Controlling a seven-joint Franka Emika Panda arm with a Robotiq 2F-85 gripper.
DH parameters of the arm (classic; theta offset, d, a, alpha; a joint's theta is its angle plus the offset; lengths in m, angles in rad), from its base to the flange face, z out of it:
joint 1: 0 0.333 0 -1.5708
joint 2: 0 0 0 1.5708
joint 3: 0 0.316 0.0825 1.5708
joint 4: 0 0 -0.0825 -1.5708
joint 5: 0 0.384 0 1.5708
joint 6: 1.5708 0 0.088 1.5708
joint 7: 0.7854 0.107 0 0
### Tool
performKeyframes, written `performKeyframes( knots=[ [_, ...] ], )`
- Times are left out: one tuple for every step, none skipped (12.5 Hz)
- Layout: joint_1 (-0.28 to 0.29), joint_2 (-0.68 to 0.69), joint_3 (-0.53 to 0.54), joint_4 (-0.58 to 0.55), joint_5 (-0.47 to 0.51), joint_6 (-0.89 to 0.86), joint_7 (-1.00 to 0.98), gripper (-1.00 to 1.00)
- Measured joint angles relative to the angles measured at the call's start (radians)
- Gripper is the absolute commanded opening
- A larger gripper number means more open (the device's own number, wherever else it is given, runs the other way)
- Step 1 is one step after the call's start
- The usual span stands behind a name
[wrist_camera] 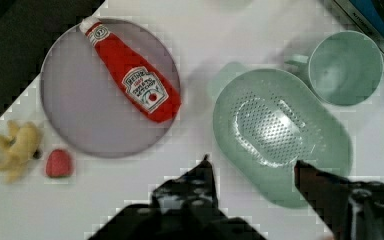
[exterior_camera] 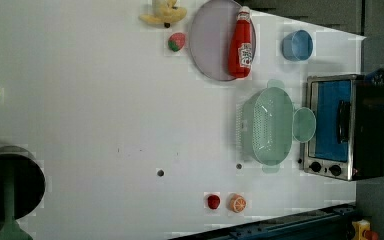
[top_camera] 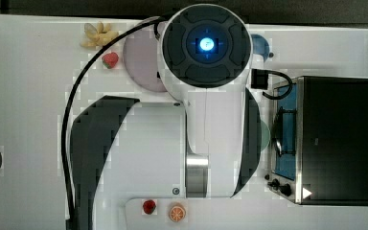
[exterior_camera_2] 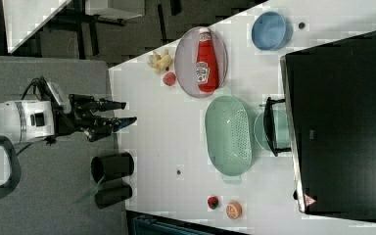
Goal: Drag strainer right to left.
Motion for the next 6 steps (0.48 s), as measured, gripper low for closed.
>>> performKeyframes(
  knots=[
    [-0.005, -0.104, -0.006, -0.112, -0.023, -0.089, -0.001, 0.59],
    [-0.017, -0.226, -0.011, -0.21, -0.014, -0.175, -0.003, 0.81],
    [-0.025, -0.342, -0.02, -0.282, -0.003, -0.217, -0.005, 0.99],
    [-0.024, -0.441, -0.036, -0.31, -0.006, -0.22, -0.005, 1.0],
    [-0.03, -0.519, -0.042, -0.31, -0.002, -0.199, -0.005, 1.0],
    [-0.036, -0.575, -0.043, -0.302, 0.001, -0.177, -0.005, 1.0]
  ],
)
